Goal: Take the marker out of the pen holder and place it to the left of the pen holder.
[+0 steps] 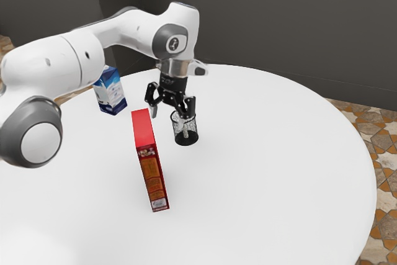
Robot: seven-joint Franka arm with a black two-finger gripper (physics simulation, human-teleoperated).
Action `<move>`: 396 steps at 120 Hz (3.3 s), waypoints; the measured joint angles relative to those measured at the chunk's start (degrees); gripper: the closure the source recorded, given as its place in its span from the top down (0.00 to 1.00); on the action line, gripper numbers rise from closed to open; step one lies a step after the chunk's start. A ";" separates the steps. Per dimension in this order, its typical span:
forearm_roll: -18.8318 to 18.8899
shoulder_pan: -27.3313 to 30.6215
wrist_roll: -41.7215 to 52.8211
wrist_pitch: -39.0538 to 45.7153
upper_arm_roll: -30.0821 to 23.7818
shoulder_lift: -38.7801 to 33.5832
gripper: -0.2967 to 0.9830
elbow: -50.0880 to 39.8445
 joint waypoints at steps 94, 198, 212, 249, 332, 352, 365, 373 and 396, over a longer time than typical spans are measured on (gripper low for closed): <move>-8.88 5.50 -11.08 10.57 -0.06 2.18 0.77 -0.92; -15.37 6.95 -12.58 28.63 -0.18 5.86 0.77 -1.92; -15.36 7.35 -11.43 30.73 -0.14 6.25 0.77 -2.19; -14.57 7.06 -9.01 29.89 0.25 5.35 0.64 -3.06; -14.21 7.33 -7.53 28.44 0.12 5.43 0.27 -2.56; -13.82 7.32 -8.22 28.23 0.09 5.36 0.21 -2.45; -12.81 7.47 -8.71 27.02 0.40 4.39 0.19 -2.22; -11.52 7.66 -8.97 25.13 0.62 2.37 0.18 -2.16; -9.03 9.95 -9.42 16.57 0.78 -6.93 0.17 -2.62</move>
